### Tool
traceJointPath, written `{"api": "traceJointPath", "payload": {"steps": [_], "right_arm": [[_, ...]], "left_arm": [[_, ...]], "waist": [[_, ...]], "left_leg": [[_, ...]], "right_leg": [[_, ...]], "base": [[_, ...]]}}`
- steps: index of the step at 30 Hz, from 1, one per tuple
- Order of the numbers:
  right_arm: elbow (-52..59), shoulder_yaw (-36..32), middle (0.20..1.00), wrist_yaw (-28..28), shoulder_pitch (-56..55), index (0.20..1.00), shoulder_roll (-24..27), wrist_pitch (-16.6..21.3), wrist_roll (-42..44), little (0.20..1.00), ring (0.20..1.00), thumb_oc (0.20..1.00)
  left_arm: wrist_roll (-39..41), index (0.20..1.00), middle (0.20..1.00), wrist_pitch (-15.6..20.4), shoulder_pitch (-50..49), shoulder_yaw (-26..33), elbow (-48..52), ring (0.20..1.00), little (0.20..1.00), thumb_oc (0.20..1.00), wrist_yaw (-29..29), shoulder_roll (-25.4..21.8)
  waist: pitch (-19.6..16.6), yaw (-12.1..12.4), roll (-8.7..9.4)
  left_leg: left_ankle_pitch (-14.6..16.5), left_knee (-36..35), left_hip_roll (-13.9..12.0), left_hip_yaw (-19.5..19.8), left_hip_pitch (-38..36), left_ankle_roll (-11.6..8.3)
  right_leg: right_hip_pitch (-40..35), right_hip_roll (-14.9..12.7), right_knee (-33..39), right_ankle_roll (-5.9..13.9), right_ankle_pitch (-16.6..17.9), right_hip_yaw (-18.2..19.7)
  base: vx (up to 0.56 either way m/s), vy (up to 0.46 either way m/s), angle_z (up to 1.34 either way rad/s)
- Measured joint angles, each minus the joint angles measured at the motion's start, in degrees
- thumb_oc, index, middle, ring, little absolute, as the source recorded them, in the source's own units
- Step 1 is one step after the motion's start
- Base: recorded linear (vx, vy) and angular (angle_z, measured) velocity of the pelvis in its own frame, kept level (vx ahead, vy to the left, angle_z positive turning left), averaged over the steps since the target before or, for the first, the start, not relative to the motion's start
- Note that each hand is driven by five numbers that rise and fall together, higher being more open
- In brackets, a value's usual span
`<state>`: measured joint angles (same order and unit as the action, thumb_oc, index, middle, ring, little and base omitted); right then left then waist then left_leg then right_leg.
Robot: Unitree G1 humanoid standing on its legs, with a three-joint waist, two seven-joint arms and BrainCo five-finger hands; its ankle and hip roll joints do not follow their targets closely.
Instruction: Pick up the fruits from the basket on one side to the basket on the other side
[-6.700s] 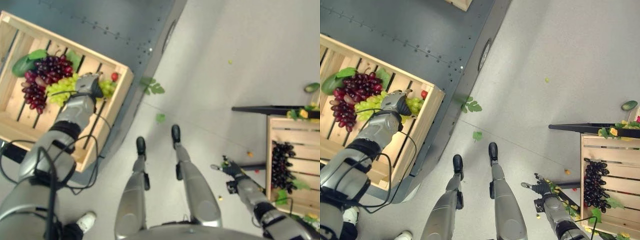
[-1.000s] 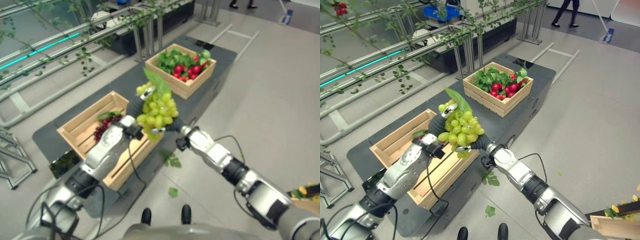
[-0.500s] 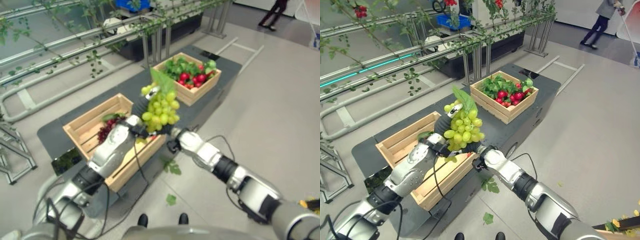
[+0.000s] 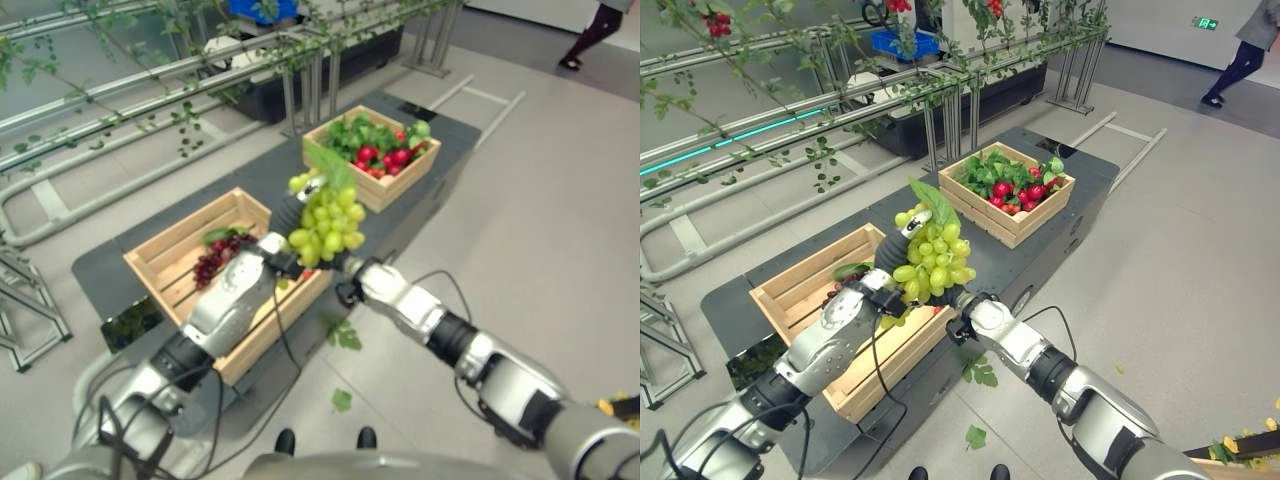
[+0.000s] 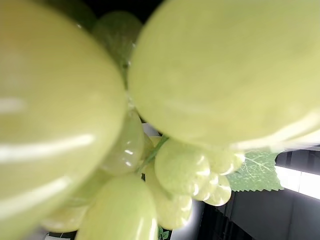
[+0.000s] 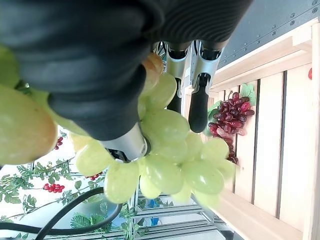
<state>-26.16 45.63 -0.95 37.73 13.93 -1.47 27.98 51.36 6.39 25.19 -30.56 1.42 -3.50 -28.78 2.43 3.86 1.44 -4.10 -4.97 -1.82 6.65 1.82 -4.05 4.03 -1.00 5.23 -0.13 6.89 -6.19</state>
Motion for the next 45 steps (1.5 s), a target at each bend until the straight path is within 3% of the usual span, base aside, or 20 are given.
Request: {"api": "traceJointPath", "payload": {"steps": [16, 17, 18, 27, 34, 45], "right_arm": [[0.3, -0.2, 0.2, 0.2, -0.7, 0.2, 0.1, 0.7, 0.0, 0.2, 0.2, 0.2], [0.3, -0.2, 0.3, 0.2, -0.7, 0.3, 0.1, 0.7, 0.0, 0.3, 0.3, 0.3], [0.3, -0.2, 1.0, 0.2, -0.8, 1.0, 0.1, 0.7, 0.0, 1.0, 1.0, 1.0], [3.8, -1.1, 1.0, -0.2, -1.7, 1.0, 2.7, 0.8, 0.0, 1.0, 1.0, 1.0], [10.7, -7.1, 1.0, -1.3, -7.7, 1.0, 5.0, 1.4, -0.3, 1.0, 1.0, 1.0], [11.6, -9.3, 1.0, -1.8, -12.7, 1.0, 3.3, 2.4, -0.8, 1.0, 1.0, 1.0]], "left_arm": [[0.0, 0.2, 0.2, 0.0, 0.0, 0.0, 0.0, 0.2, 0.2, 0.2, 0.0, 0.7], [0.0, 0.2, 0.2, 0.0, 0.0, 0.0, 0.0, 0.2, 0.2, 0.2, 0.0, 0.7], [0.0, 0.2, 0.2, 0.0, 0.0, 0.0, 0.0, 0.2, 0.2, 0.2, 0.0, 0.7], [0.0, 0.2, 0.2, 0.4, 0.0, 0.3, 0.1, 0.2, 0.2, 0.2, 0.0, 0.8], [-0.5, 0.2, 0.2, 0.5, -1.5, 3.5, 0.4, 0.2, 0.2, 0.2, 0.1, 1.1], [-1.2, 0.2, 0.2, 0.4, -4.4, 4.5, 0.6, 0.2, 0.2, 0.2, -0.1, 3.0]], "waist": [[0.1, -0.1, -0.14], [0.1, -0.1, -0.15], [0.1, -0.1, -0.17], [0.2, -0.1, -0.26], [0.2, -0.2, -0.33], [0.4, -1.5, -0.63]], "left_leg": [[0.0, 0.0, 0.0, 0.0, 0.0, 0.0], [0.0, 0.0, 0.0, 0.0, 0.0, 0.01], [0.0, 0.0, 0.0, 0.0, 0.0, 0.01], [0.0, 0.0, -0.1, 0.0, 0.0, 0.01], [0.1, 0.0, -0.1, 0.0, 0.0, 0.16], [0.3, 0.0, -0.3, 0.0, -0.1, 0.25]], "right_leg": [[0.0, 0.0, 0.0, 0.0, 0.0, 0.0], [0.0, 0.0, 0.0, 0.0, 0.0, 0.0], [0.0, 0.0, 0.0, 0.0, 0.0, 0.0], [0.0, 0.0, 0.0, 0.0, 0.0, 0.0], [0.0, 0.0, 0.0, 0.02, -0.1, 0.0], [-0.1, 0.0, 0.3, 0.1, -0.4, -0.1]], "base": [[0.0, 0.0, 0.0], [0.0, 0.0, 0.0], [0.0, 0.0, 0.0], [0.0, 0.0, 0.0], [0.0, 0.0, 0.0], [0.0, 0.0, 0.0]]}}
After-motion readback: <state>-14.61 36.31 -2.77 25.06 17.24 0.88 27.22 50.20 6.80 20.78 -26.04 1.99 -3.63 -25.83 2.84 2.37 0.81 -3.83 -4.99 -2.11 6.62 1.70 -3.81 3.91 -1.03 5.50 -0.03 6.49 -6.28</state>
